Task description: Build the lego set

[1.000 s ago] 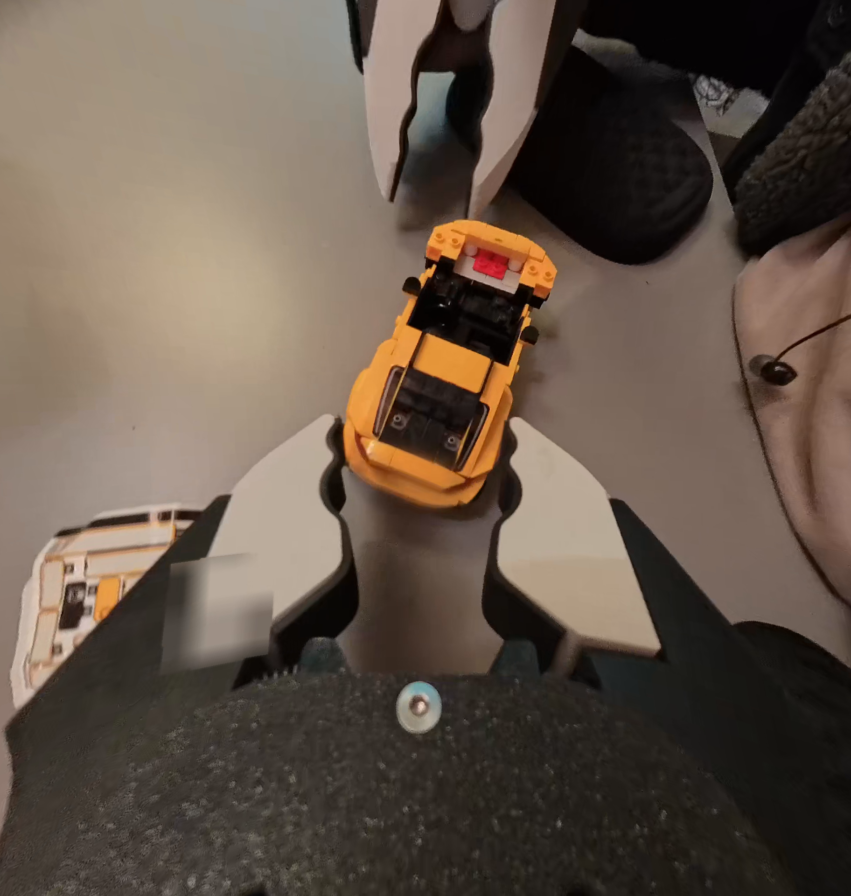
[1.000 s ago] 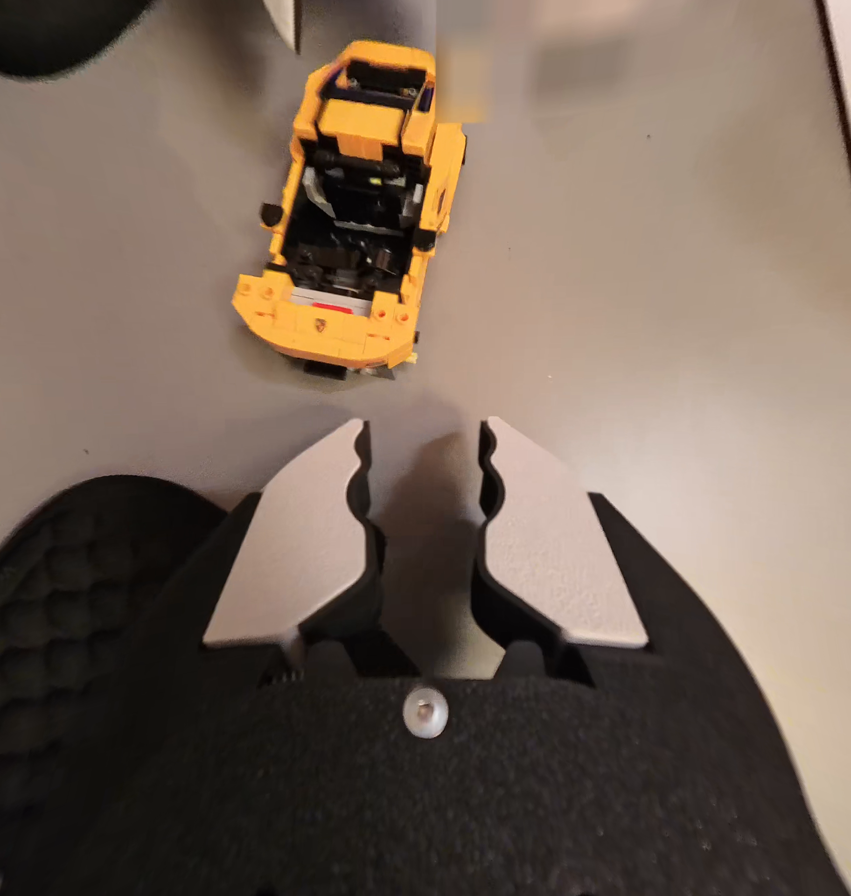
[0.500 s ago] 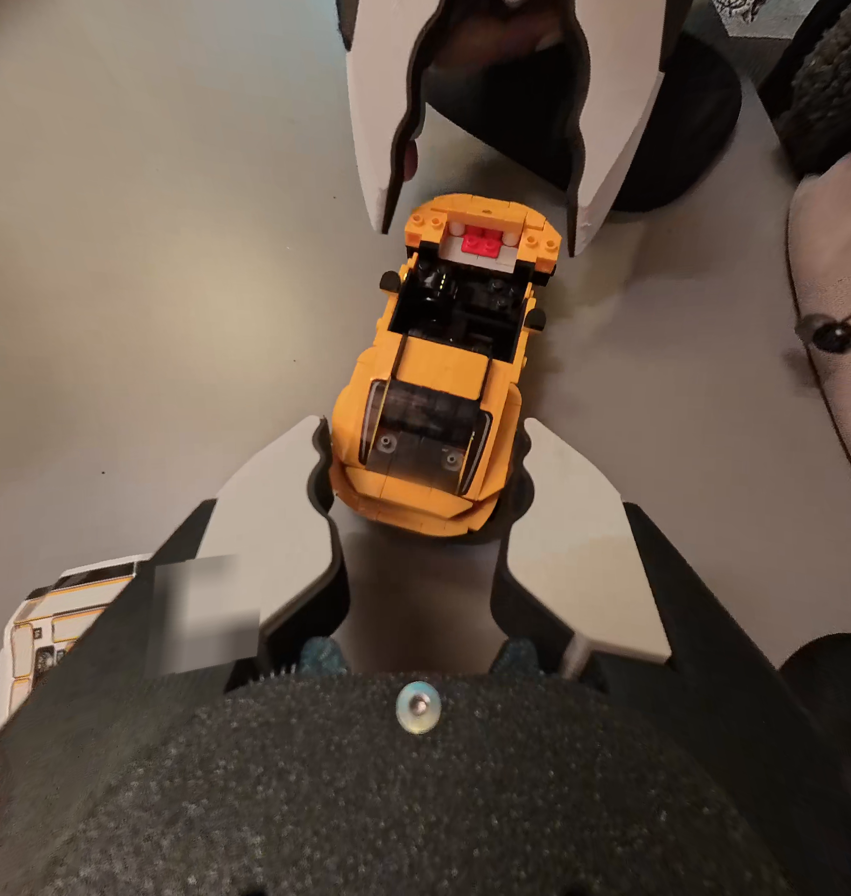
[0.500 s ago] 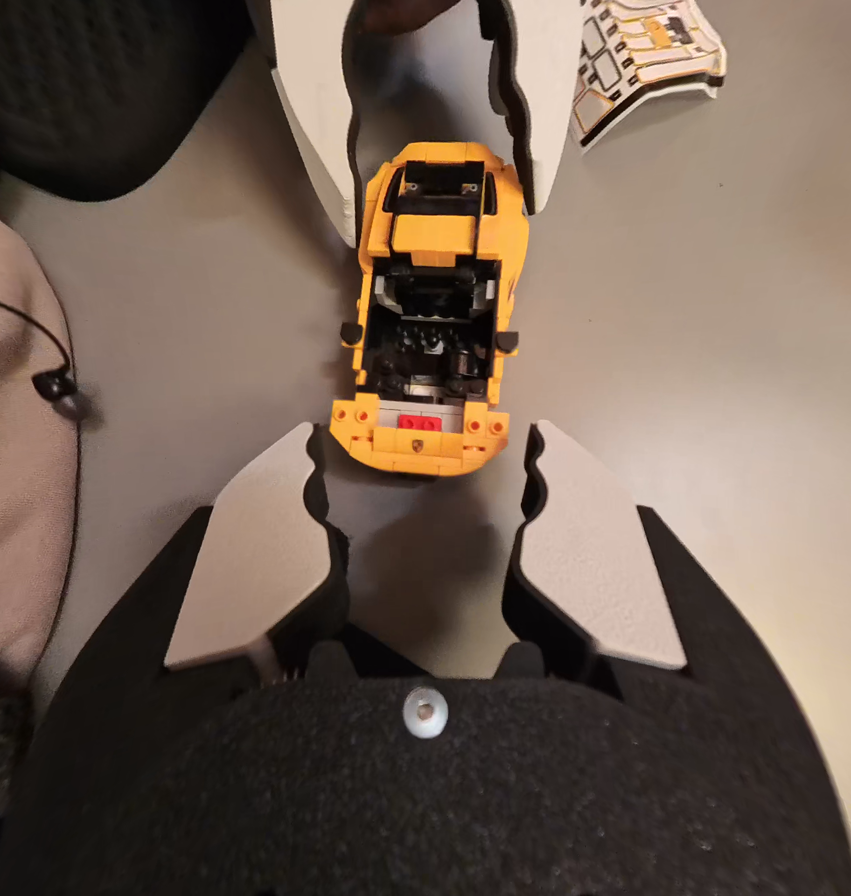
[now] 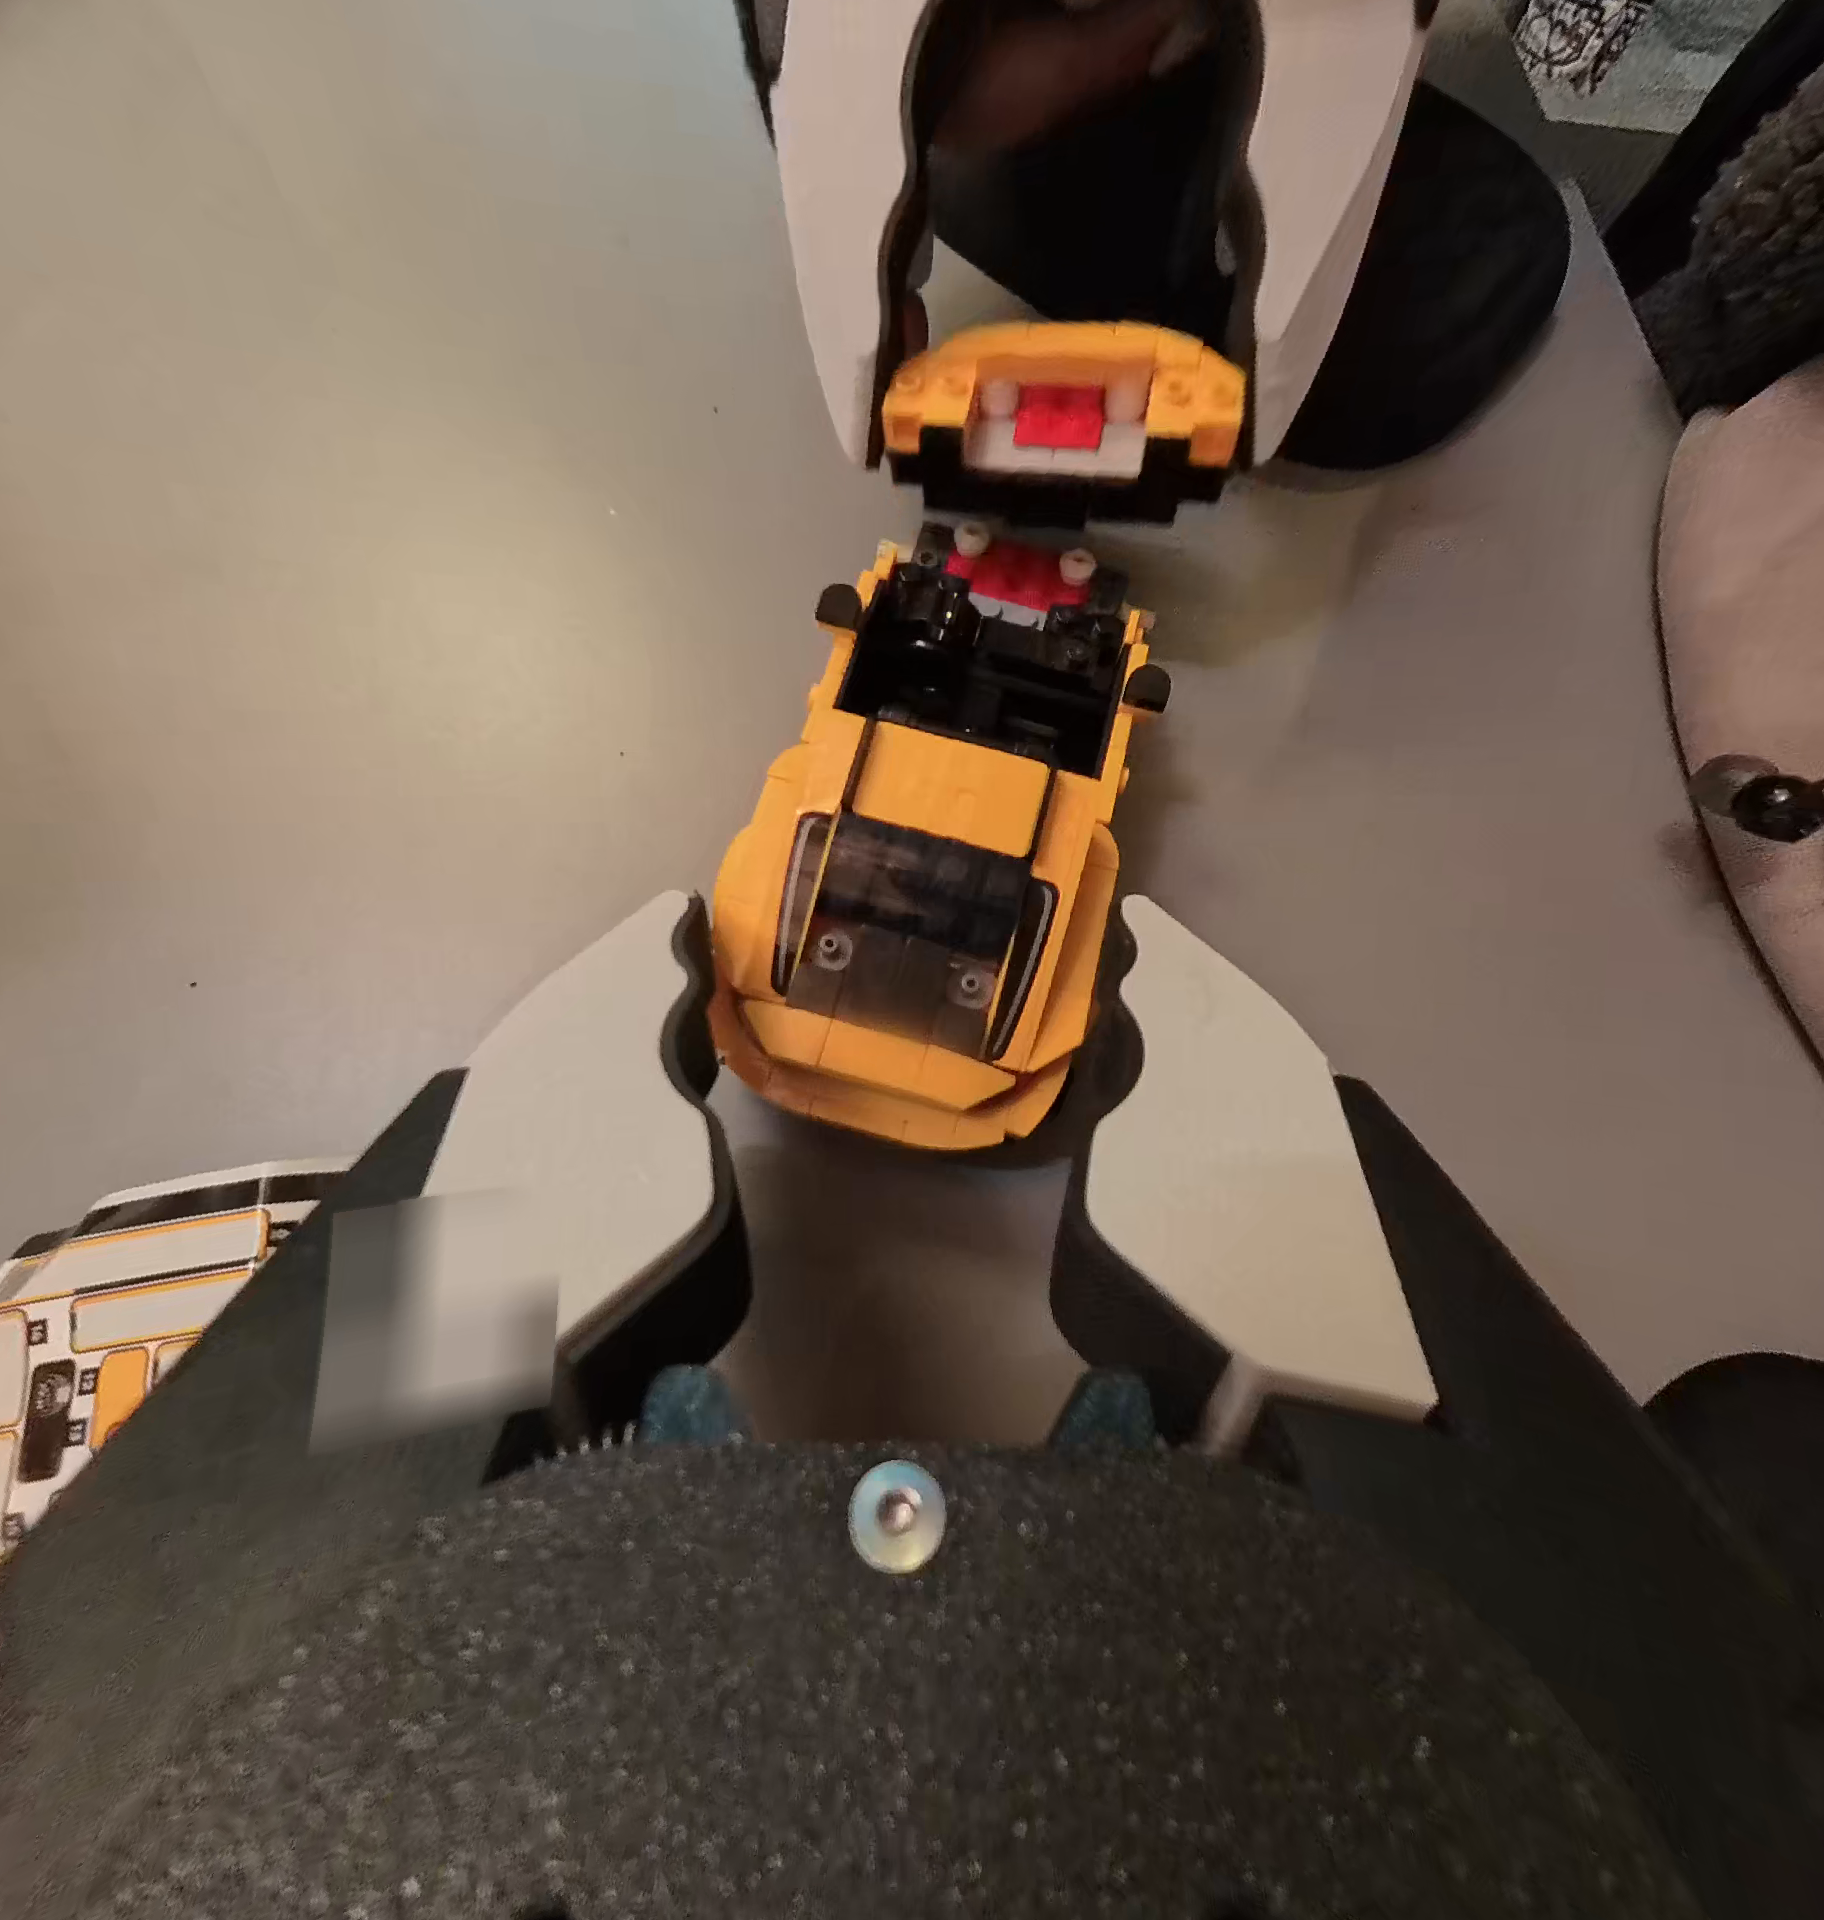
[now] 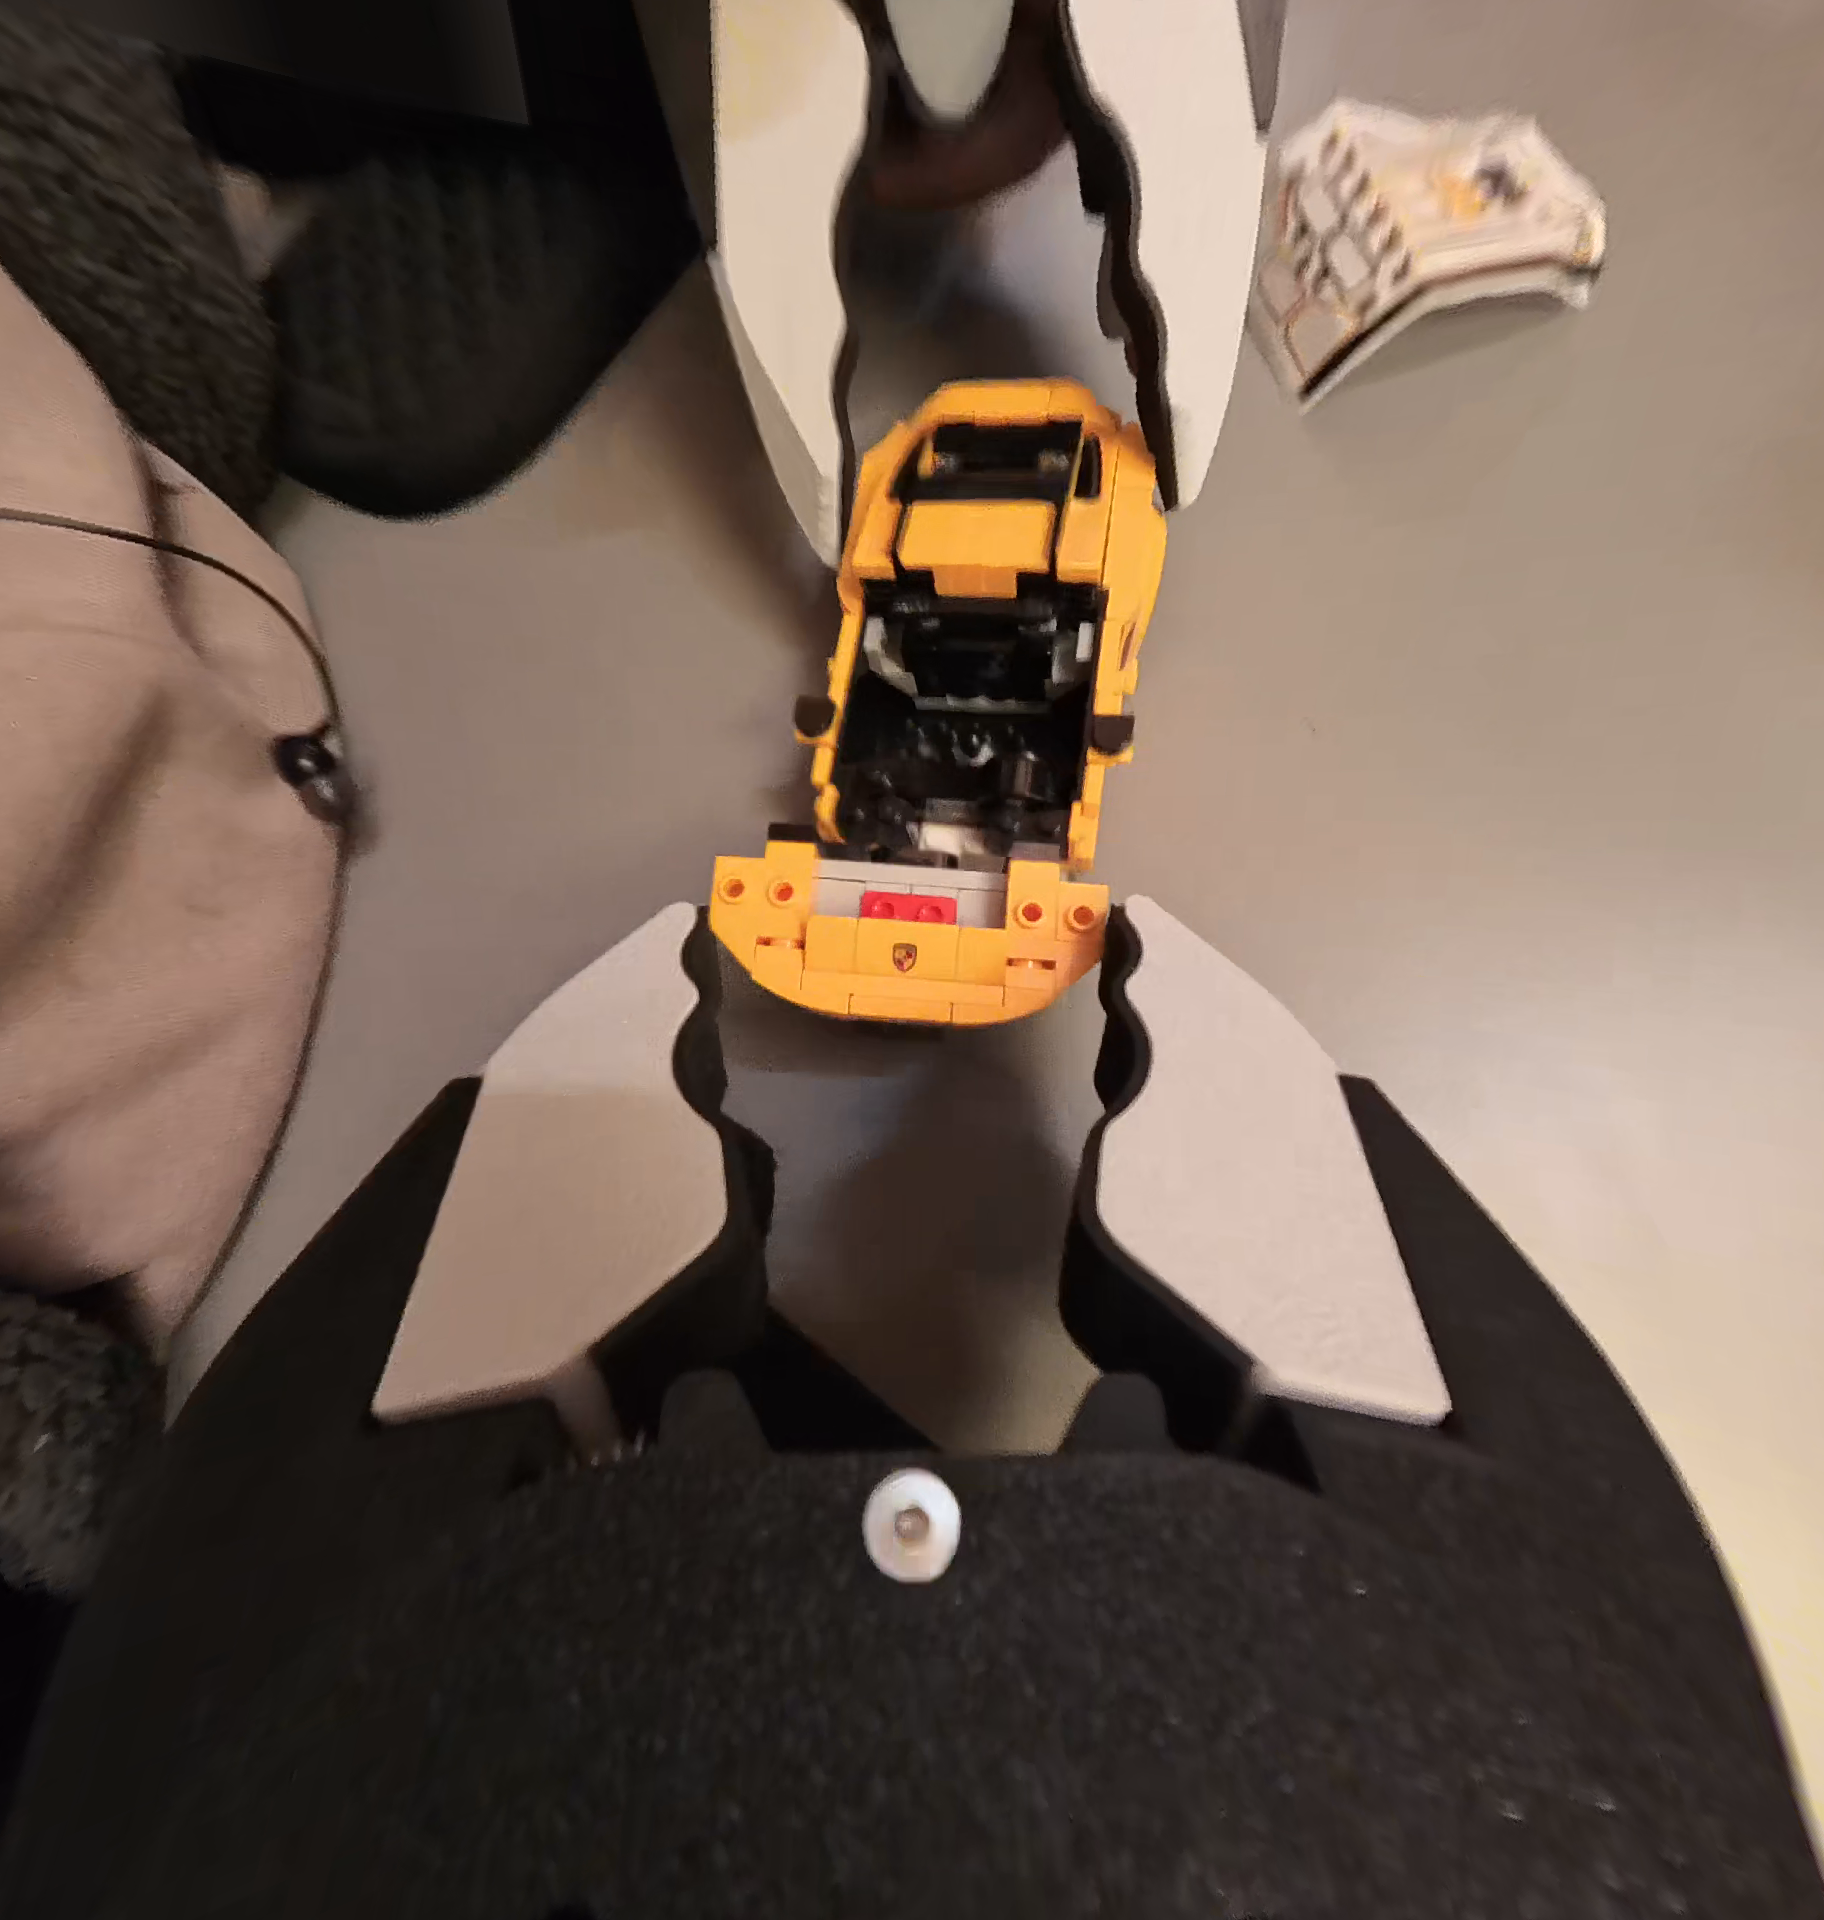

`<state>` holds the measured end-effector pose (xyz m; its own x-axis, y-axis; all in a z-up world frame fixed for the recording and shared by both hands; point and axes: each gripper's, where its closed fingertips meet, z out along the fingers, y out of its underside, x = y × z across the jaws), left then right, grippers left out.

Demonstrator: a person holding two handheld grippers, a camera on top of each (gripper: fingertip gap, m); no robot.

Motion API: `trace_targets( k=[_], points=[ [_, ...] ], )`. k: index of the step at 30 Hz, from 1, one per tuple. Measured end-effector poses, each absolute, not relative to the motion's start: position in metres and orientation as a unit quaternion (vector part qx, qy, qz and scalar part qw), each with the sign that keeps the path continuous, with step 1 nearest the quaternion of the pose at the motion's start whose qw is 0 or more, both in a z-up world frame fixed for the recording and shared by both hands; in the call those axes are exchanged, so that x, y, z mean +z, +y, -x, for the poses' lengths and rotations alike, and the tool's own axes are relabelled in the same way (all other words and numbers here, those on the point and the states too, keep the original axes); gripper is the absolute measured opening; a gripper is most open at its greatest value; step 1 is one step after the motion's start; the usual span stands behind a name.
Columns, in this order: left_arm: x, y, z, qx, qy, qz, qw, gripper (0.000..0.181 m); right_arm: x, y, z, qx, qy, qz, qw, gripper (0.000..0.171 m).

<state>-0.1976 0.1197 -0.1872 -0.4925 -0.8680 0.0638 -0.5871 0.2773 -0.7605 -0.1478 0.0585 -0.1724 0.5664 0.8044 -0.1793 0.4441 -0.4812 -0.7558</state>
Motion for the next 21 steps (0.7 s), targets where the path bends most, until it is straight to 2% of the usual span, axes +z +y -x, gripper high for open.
trace_targets(
  k=[5,9,15,21],
  points=[
    [-0.187,0.123,0.196,-0.382,0.769,0.475,0.191,0.071,-0.12,0.06,0.143,0.384,-0.323,0.742,0.445,0.07],
    [-0.187,0.127,0.193,-0.382,0.762,0.485,0.197,0.071,-0.1,0.063,0.138,0.426,-0.291,0.709,0.48,0.07],
    [-0.187,0.13,0.193,-0.391,0.756,0.484,0.203,0.071,-0.114,0.069,0.135,0.397,-0.291,0.739,0.459,0.07],
    [-0.186,0.132,0.192,-0.399,0.754,0.479,0.208,0.071,-0.16,0.075,0.132,0.268,-0.35,0.812,0.384,0.07]
  ],
)
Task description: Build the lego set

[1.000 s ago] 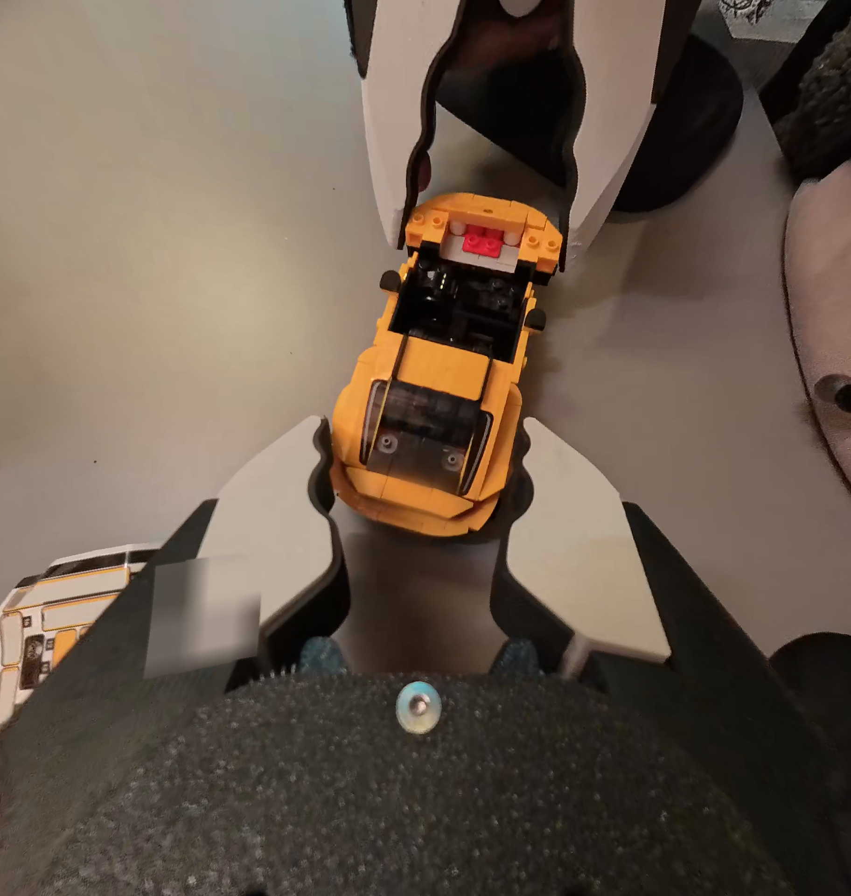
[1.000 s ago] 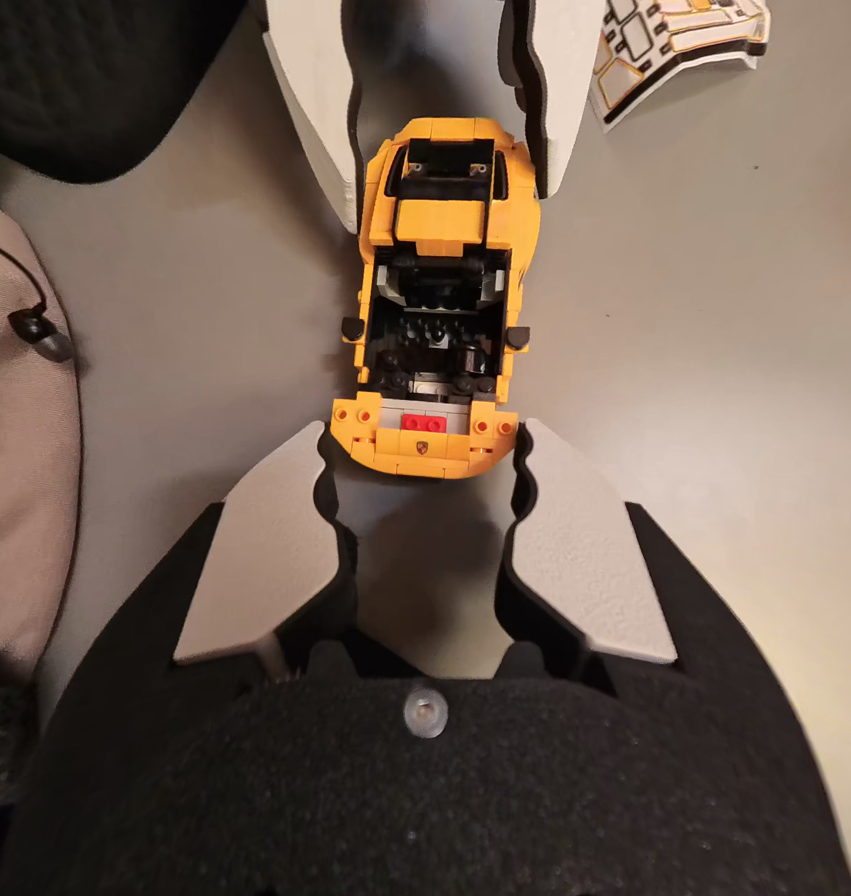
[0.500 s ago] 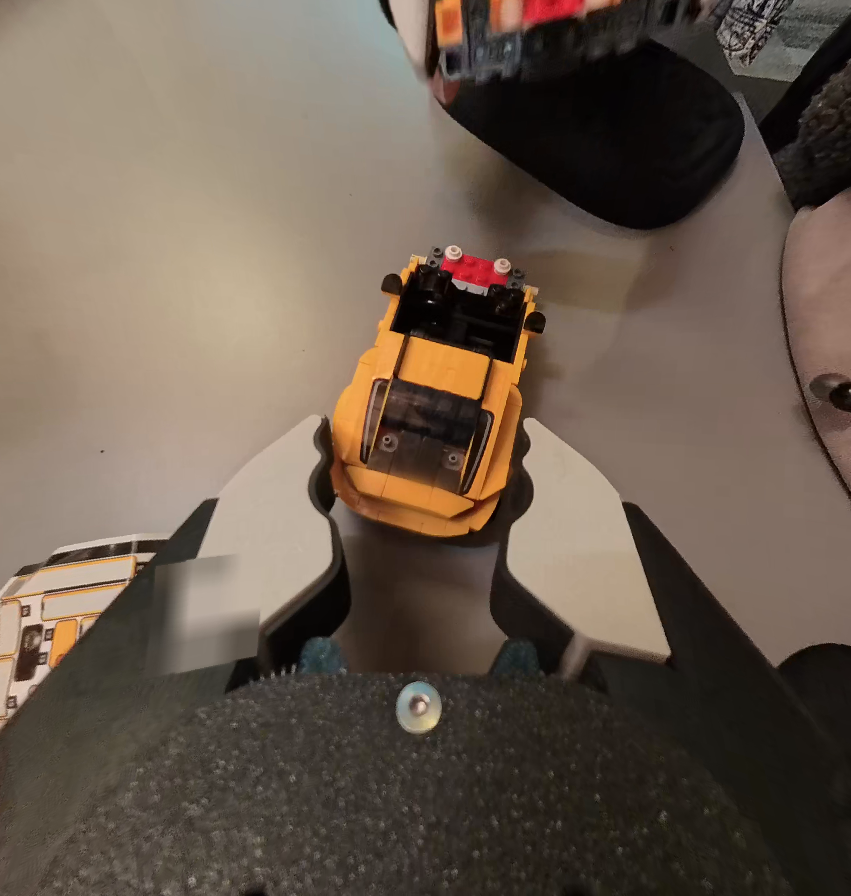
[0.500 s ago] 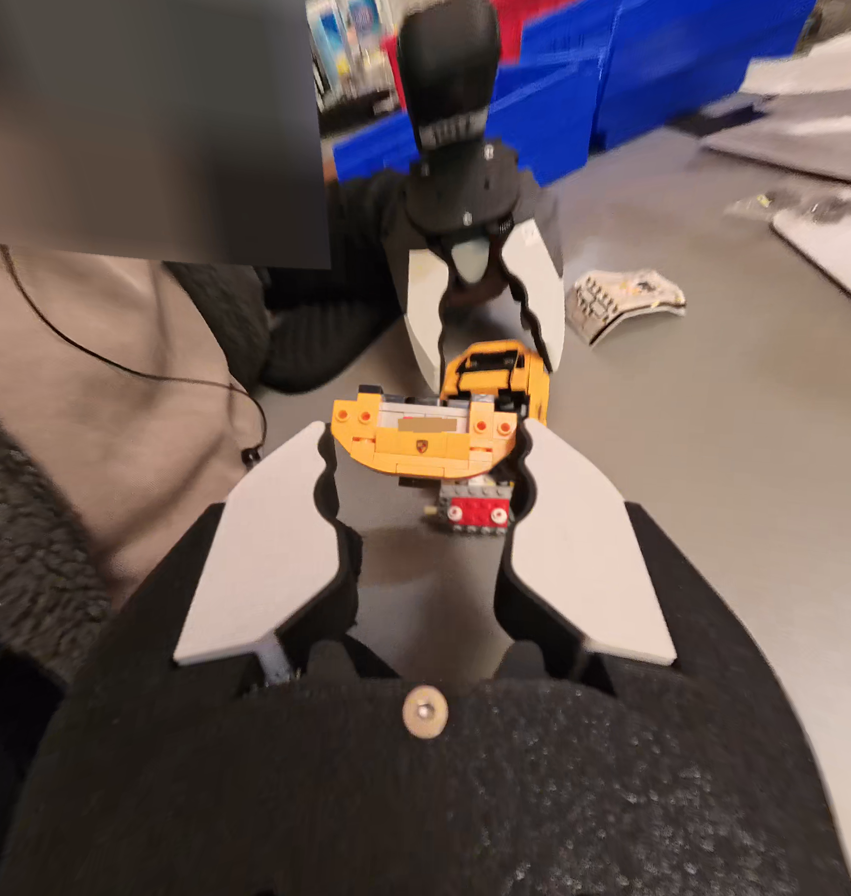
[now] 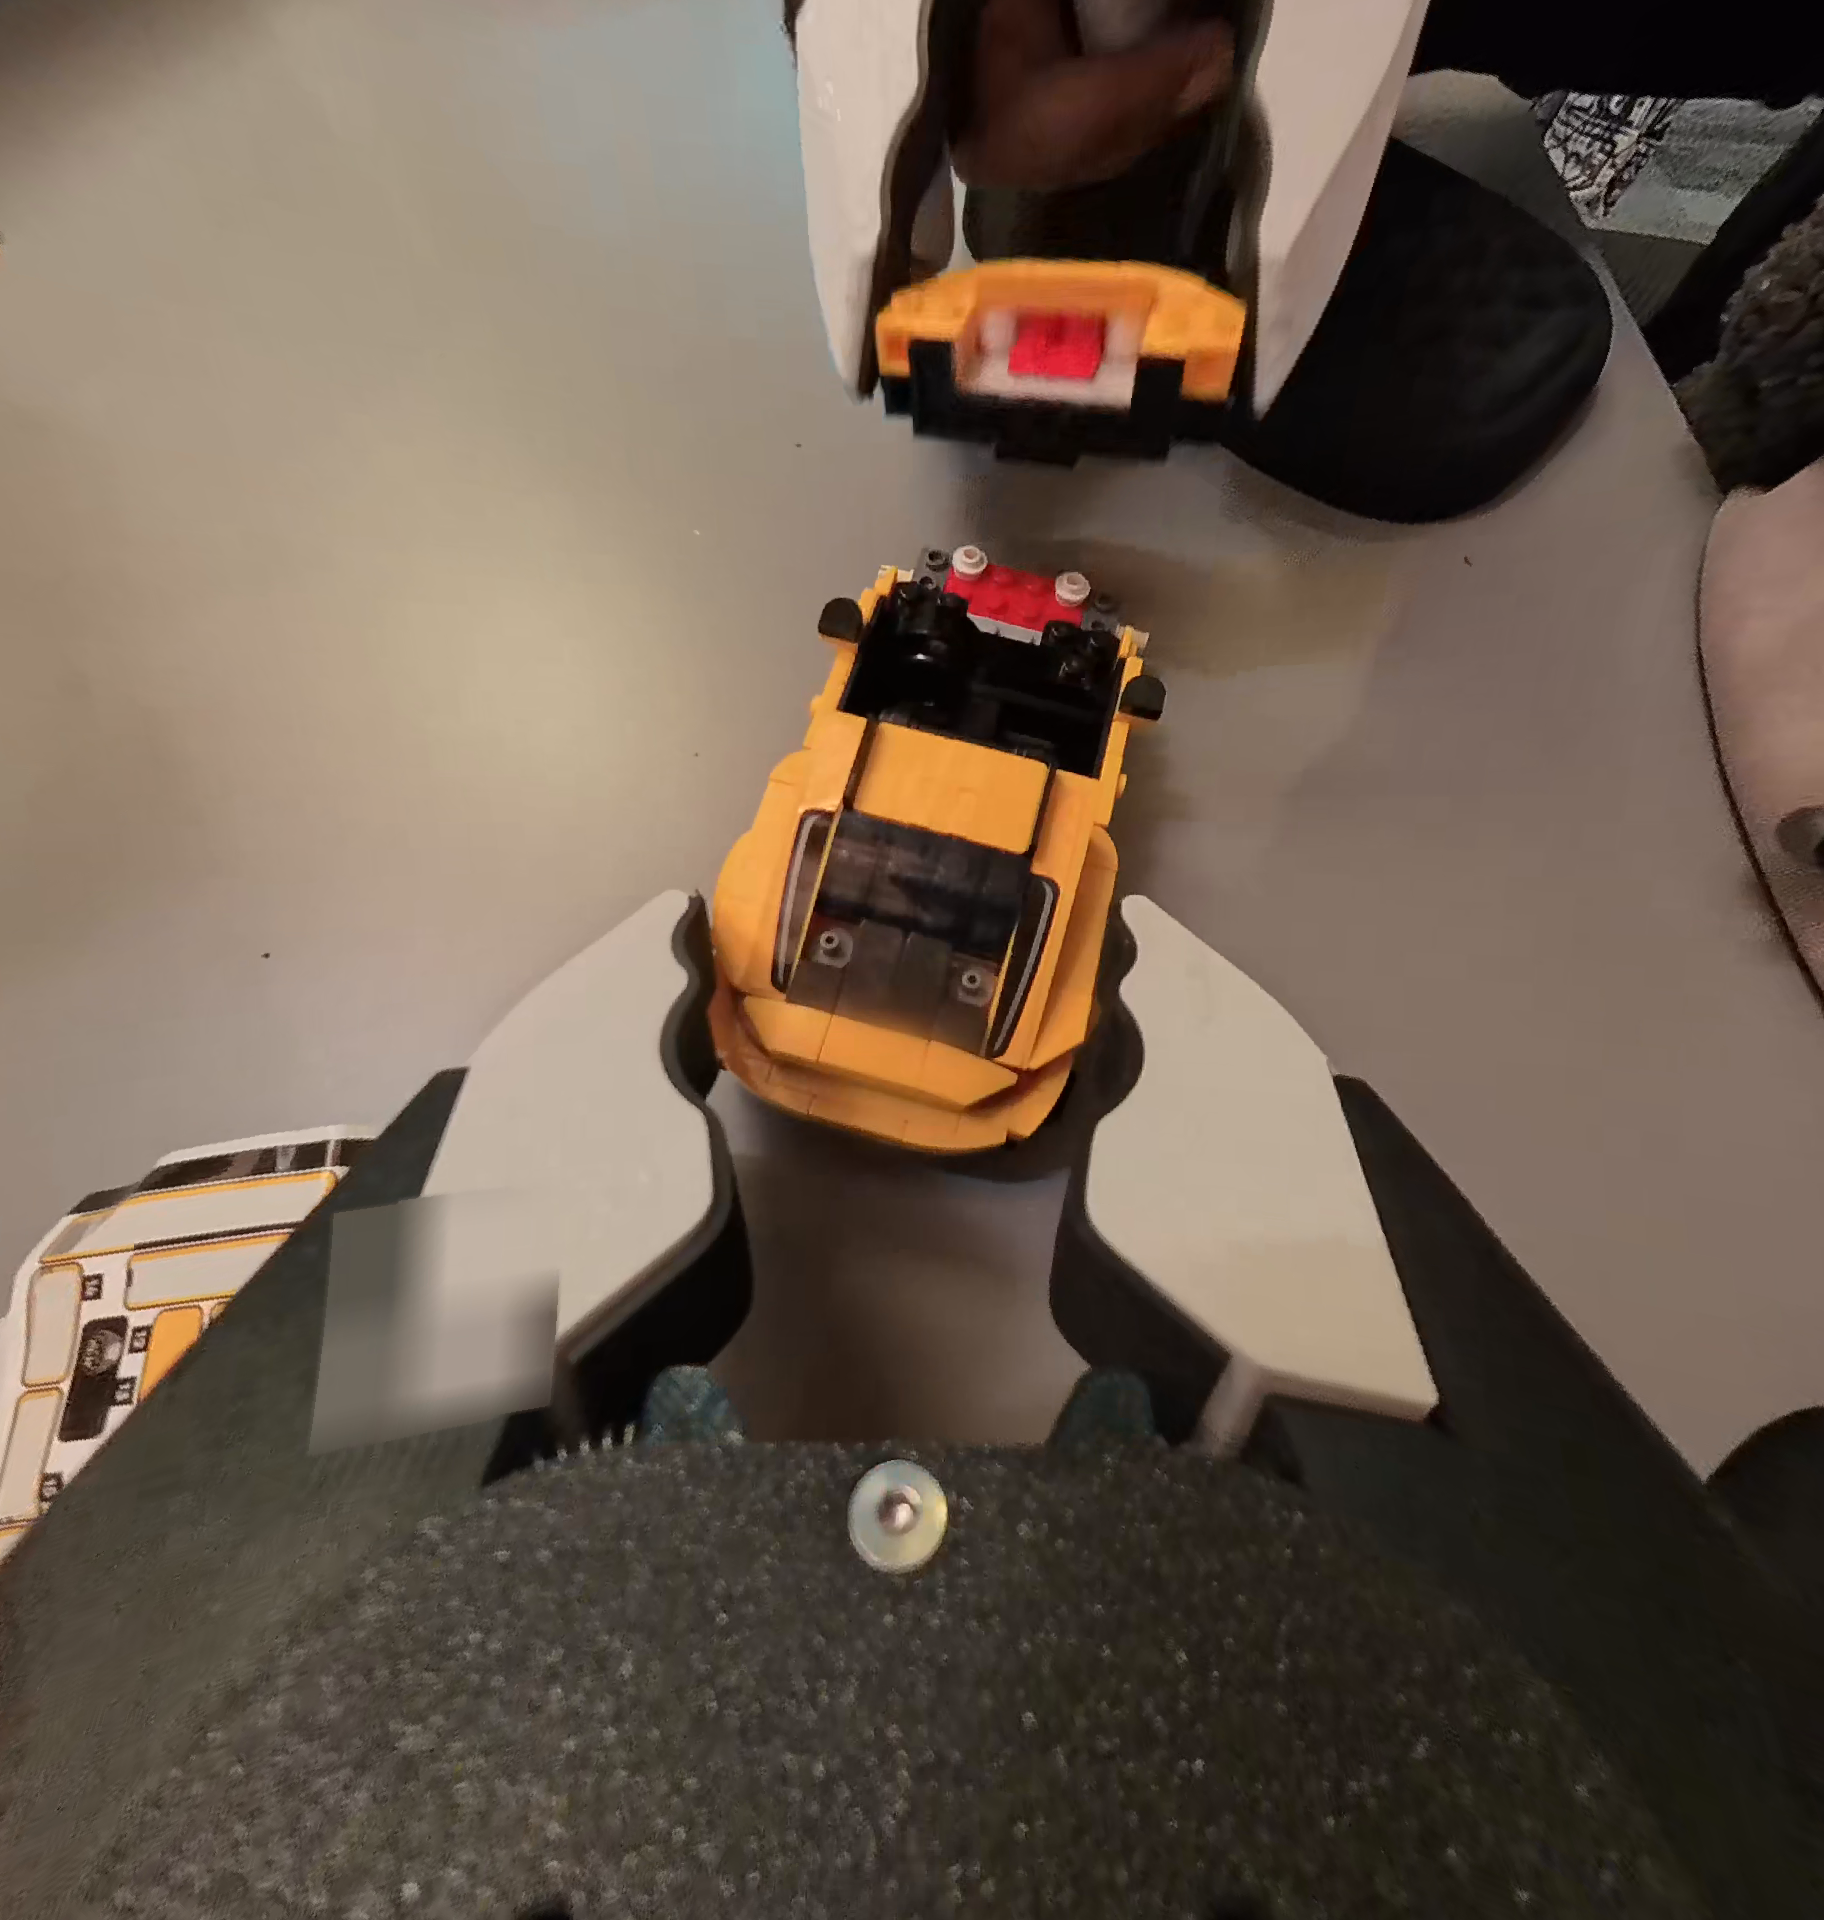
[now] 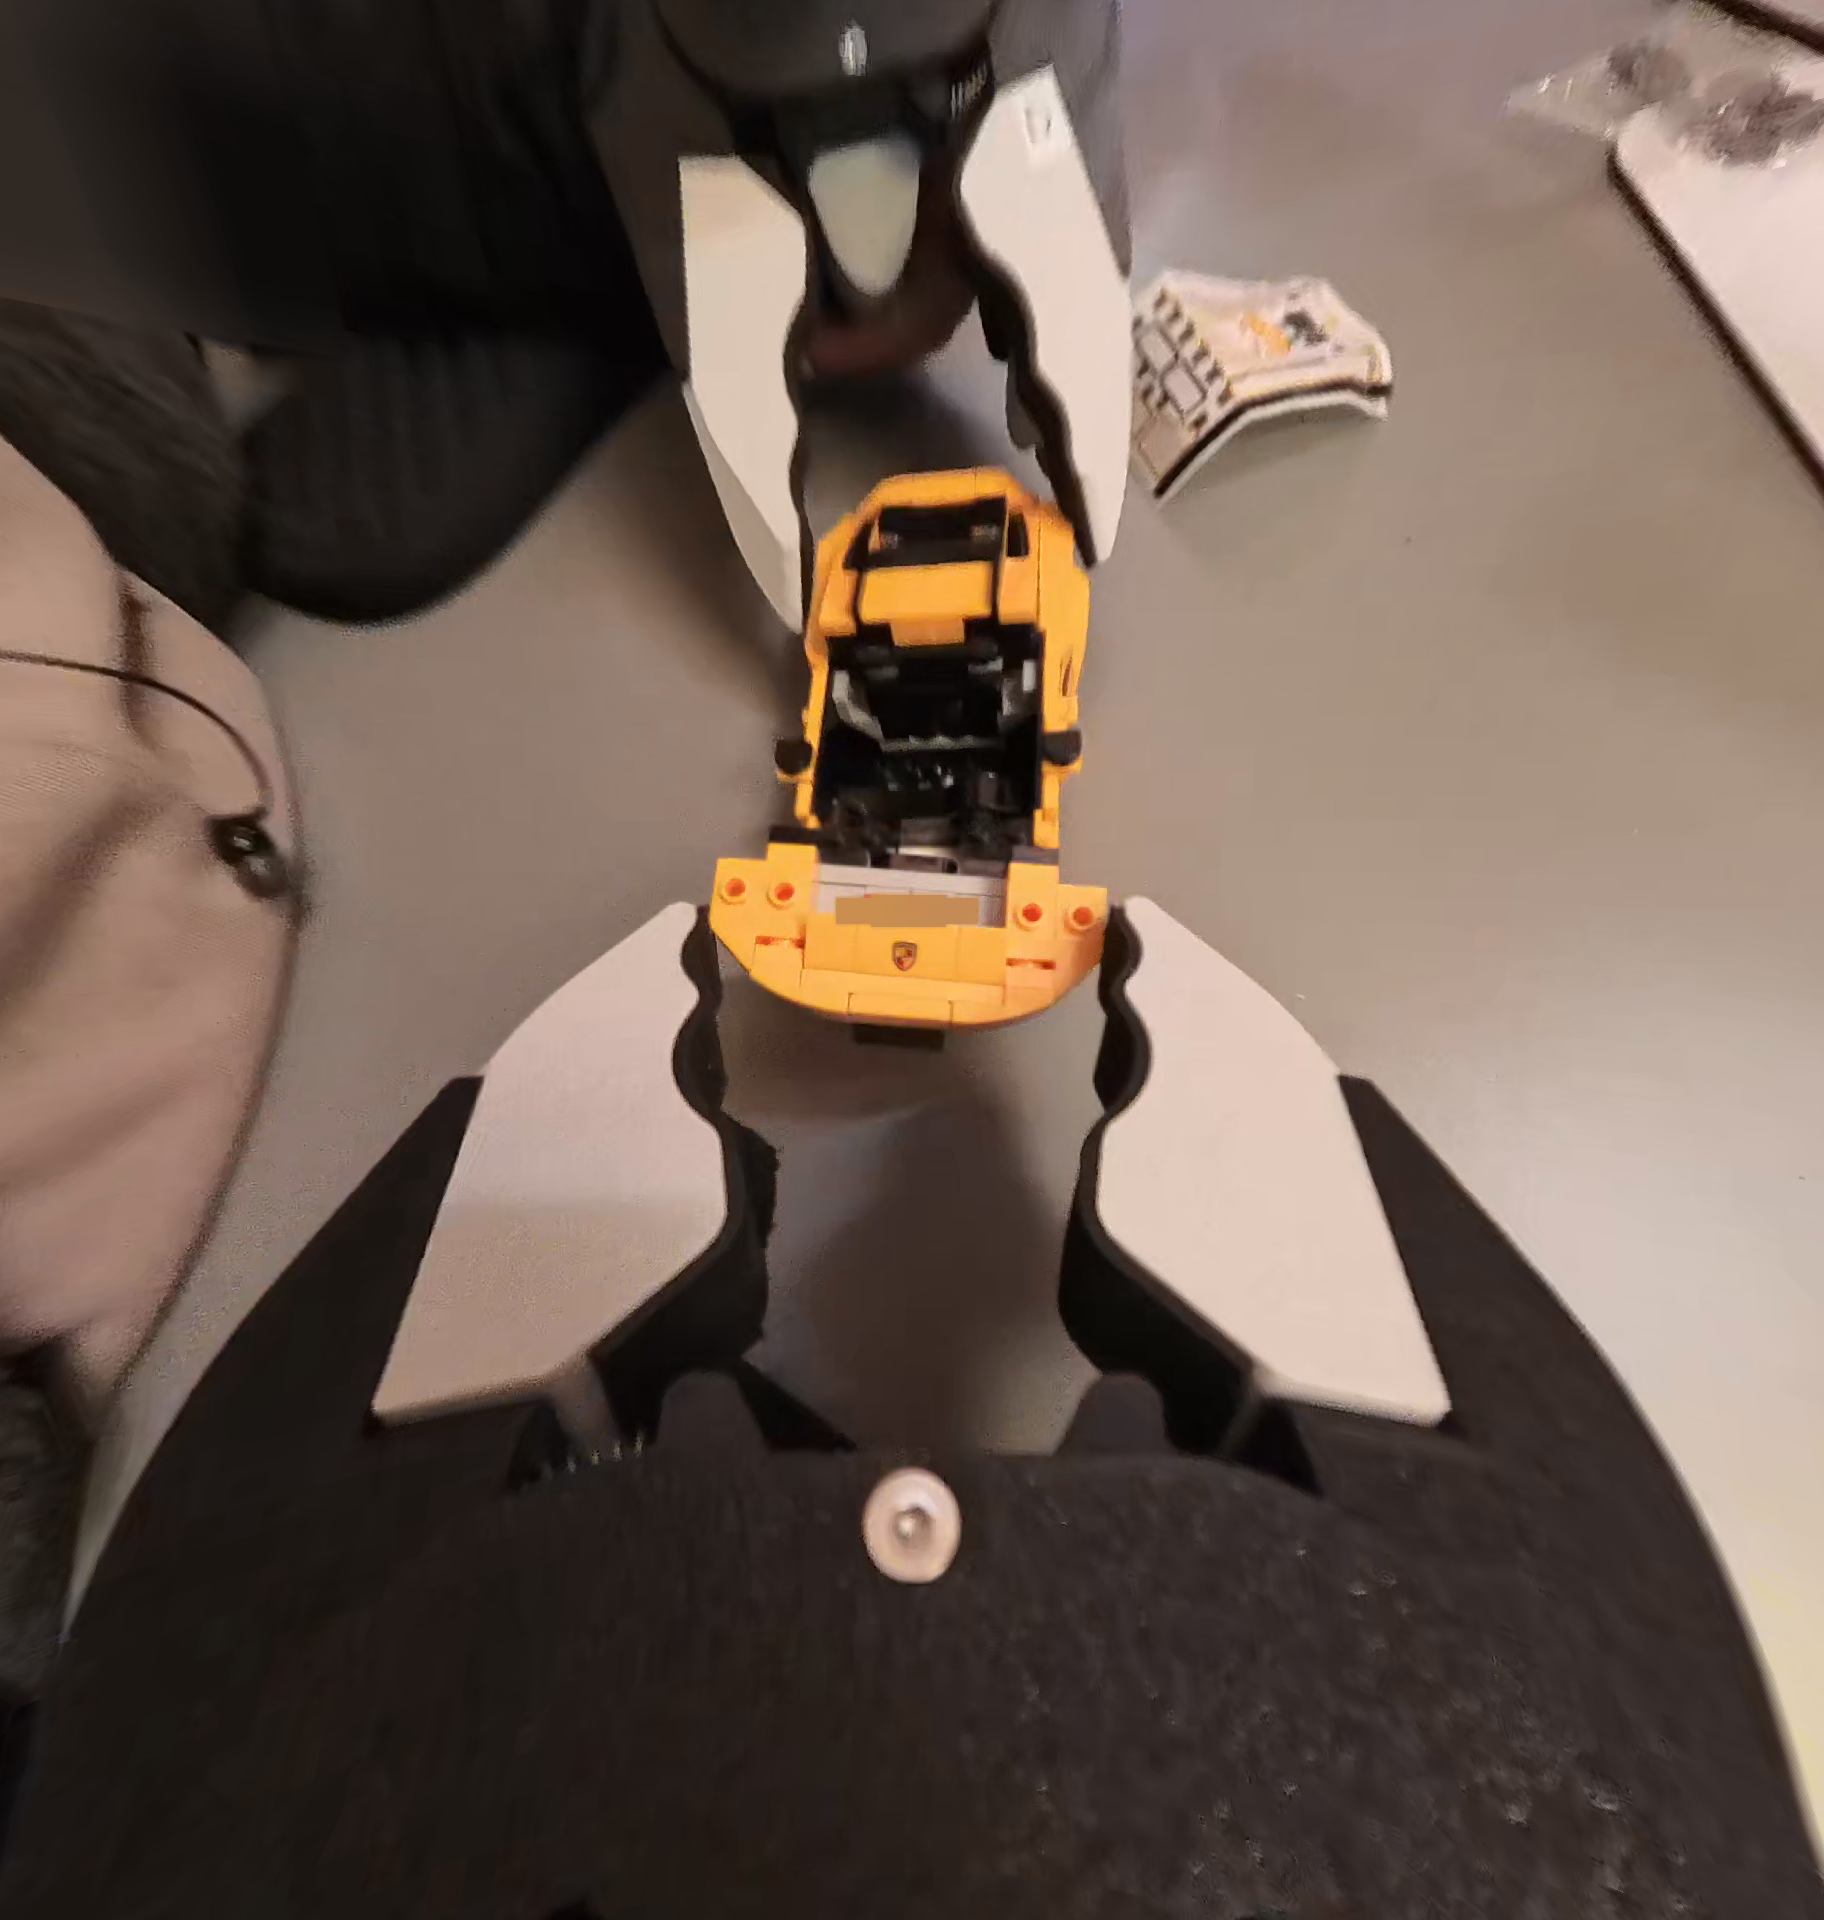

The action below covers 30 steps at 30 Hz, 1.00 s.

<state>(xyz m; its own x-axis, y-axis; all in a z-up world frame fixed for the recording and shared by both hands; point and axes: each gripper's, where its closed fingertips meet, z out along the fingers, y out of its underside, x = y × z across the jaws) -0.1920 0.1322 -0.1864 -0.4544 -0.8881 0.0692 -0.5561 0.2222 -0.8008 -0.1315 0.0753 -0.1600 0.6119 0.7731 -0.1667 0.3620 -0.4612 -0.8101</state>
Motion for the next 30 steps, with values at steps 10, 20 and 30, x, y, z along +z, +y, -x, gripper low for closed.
trace_targets(
  k=[10,20,30],
  points=[
    [-0.186,0.137,0.191,-0.412,0.748,0.471,0.221,0.071,-0.181,0.079,0.134,0.167,-0.408,0.841,0.313,0.07],
    [-0.187,0.138,0.191,-0.419,0.749,0.461,0.228,0.071,-0.189,0.08,0.135,0.181,-0.412,0.84,0.303,0.07],
    [-0.186,0.138,0.191,-0.417,0.747,0.46,0.239,0.071,-0.19,0.082,0.133,0.189,-0.42,0.83,0.314,0.071]
  ],
)
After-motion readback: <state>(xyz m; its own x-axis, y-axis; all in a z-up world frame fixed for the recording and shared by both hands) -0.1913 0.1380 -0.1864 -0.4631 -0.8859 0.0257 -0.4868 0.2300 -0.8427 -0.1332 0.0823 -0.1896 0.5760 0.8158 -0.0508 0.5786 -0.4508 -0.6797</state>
